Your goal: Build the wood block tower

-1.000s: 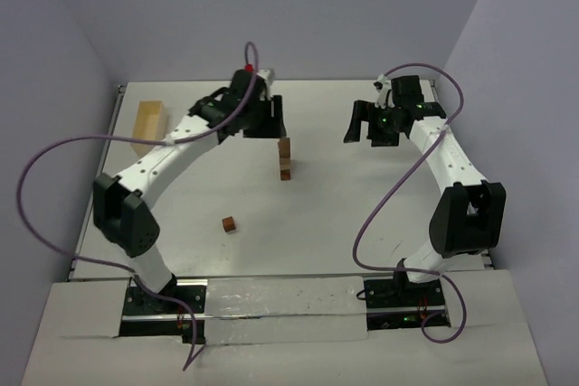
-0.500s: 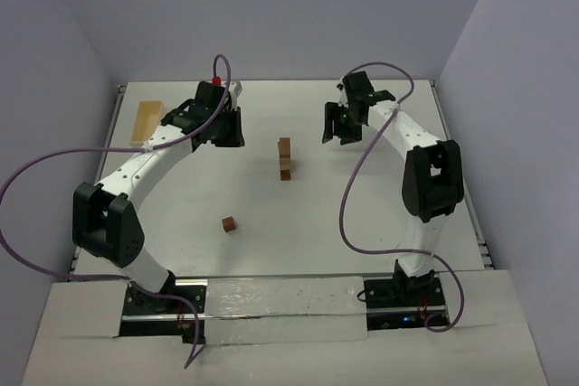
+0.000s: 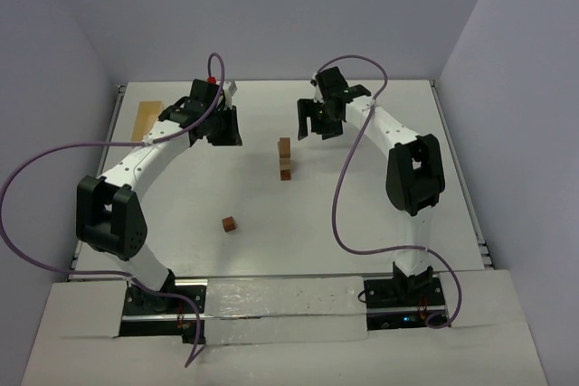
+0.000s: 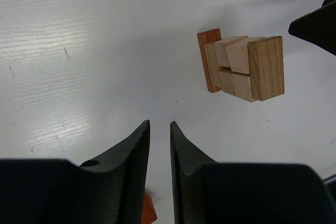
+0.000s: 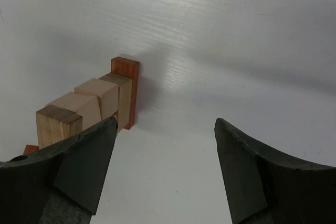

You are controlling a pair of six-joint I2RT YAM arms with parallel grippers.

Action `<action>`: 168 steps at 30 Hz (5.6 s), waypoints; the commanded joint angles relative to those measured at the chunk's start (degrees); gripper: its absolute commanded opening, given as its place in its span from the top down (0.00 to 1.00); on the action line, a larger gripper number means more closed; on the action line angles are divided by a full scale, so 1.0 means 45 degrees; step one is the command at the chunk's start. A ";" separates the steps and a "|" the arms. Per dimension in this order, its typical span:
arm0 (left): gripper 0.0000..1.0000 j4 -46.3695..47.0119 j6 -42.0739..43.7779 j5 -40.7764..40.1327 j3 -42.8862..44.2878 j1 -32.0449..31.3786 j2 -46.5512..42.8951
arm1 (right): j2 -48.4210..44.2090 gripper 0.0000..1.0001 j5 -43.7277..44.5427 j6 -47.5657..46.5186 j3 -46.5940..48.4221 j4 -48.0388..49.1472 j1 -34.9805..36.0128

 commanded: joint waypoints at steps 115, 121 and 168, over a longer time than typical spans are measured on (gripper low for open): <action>0.81 -0.1475 0.9552 -0.1080 -0.6546 -0.4948 -0.2079 | -0.5285 0.00 -0.1126 -0.1299 -0.3408 -0.0362 -0.2865; 0.82 -0.1065 0.9390 -0.1527 -0.6860 -0.4941 -0.1981 | -0.5307 0.00 -0.1152 -0.1338 -0.3485 -0.0340 -0.2863; 0.23 -0.2226 0.8850 -0.1666 -0.6556 -0.4180 -0.2511 | -0.5873 0.00 -0.2706 -0.2080 -0.3681 -0.0267 -0.2832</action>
